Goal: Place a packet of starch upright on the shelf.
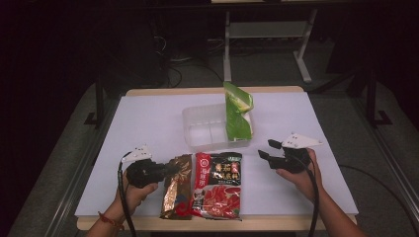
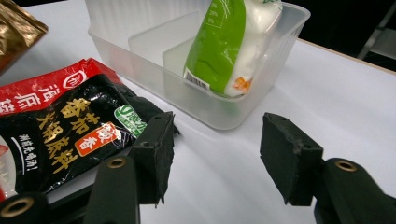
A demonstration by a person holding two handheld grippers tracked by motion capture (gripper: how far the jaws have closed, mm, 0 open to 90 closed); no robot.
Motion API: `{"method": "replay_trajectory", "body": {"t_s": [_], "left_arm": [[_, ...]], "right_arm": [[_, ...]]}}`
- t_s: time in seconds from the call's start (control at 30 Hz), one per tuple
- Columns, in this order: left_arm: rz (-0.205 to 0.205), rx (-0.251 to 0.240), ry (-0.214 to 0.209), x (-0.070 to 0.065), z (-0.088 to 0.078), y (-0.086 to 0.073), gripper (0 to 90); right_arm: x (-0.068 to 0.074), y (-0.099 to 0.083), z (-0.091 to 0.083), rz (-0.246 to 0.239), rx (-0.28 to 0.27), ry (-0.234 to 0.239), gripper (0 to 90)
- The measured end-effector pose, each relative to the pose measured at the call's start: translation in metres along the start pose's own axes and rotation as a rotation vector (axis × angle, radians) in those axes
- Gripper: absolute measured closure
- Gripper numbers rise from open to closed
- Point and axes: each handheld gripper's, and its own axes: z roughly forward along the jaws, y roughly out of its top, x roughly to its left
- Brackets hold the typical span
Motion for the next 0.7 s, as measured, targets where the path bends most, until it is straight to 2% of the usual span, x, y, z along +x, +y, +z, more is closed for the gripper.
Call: {"method": "replay_trajectory", "body": {"t_s": [0.1, 0.17, 0.23, 0.3, 0.37, 0.4, 0.53, 0.6, 0.7], "left_arm": [[-0.001, -0.028, 0.015, -0.001, -0.004, 0.004, 83.3], [-0.001, -0.030, 0.009, 0.000, -0.005, 0.006, 83.6], [-0.010, -0.039, 0.023, -0.001, -0.006, 0.008, 83.9], [-0.013, -0.056, 0.008, -0.001, -0.007, 0.012, 84.1], [-0.001, -0.070, 0.016, -0.002, -0.009, 0.016, 84.4], [-0.014, -0.074, 0.010, -0.002, -0.011, 0.018, 84.5], [-0.020, -0.093, 0.019, -0.002, -0.015, 0.025, 84.9], [-0.028, -0.114, 0.016, -0.002, -0.017, 0.027, 85.0], [-0.014, -0.154, 0.006, -0.006, -0.022, 0.033, 85.1]], "right_arm": [[0.000, -0.001, 0.000, 0.003, 0.002, -0.003, 43.5], [-0.001, -0.001, -0.001, 0.004, 0.001, -0.004, 43.4], [-0.001, -0.001, -0.001, 0.004, -0.001, -0.005, 43.3], [0.000, -0.001, -0.001, 0.004, 0.001, -0.006, 43.3], [0.000, -0.001, -0.001, 0.000, 0.000, -0.006, 43.2], [0.000, -0.001, -0.001, 0.000, 0.001, -0.007, 43.1], [0.000, -0.001, 0.000, 0.007, 0.003, -0.004, 43.0], [0.000, -0.001, -0.001, 0.004, 0.003, 0.000, 42.7], [0.000, -0.001, -0.001, -0.002, 0.005, 0.005, 42.3]]}}
